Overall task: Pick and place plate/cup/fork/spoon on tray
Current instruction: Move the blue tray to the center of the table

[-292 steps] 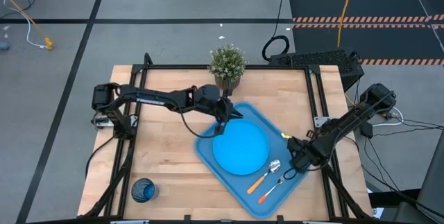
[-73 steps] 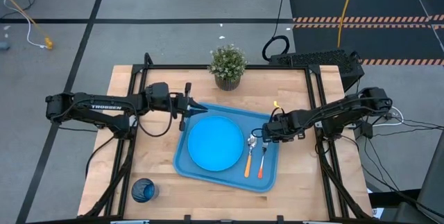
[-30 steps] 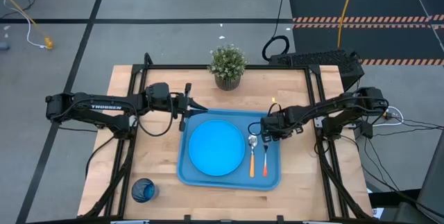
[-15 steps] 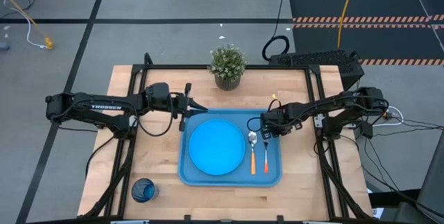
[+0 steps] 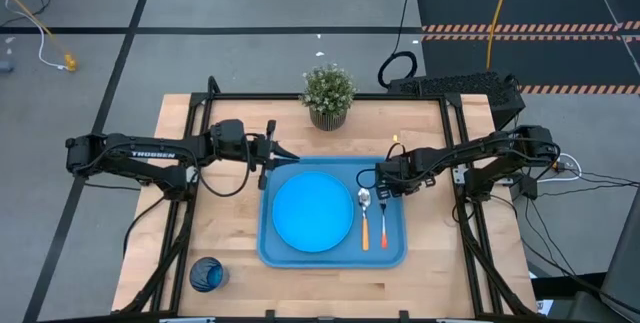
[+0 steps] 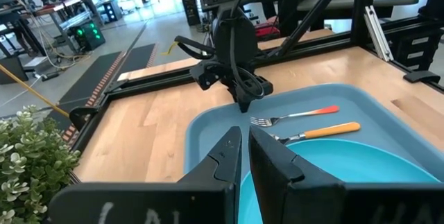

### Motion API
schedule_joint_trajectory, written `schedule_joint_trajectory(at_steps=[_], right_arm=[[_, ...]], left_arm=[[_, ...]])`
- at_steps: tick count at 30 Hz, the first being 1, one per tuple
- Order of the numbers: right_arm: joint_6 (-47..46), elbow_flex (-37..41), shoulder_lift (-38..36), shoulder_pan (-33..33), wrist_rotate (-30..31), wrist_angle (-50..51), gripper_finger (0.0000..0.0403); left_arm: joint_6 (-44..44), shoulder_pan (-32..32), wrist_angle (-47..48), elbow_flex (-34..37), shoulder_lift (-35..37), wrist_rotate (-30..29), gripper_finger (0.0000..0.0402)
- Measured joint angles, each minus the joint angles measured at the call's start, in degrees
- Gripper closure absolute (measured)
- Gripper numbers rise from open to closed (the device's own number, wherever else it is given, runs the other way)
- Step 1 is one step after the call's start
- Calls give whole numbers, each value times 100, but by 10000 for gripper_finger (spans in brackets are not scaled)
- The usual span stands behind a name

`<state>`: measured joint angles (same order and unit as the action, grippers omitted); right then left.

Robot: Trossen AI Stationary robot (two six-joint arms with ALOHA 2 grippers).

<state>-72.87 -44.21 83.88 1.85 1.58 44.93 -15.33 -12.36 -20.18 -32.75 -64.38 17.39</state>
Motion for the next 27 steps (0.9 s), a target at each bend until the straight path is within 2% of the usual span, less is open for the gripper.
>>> schedule_joint_trajectory(at_steps=[17,27], right_arm=[[-204,9,9,4,149,-442,328],[-587,13,11,2,-22,-740,328]], left_arm=[[24,2,-2,0,0,0,371],[22,2,20,0,0,2,371]])
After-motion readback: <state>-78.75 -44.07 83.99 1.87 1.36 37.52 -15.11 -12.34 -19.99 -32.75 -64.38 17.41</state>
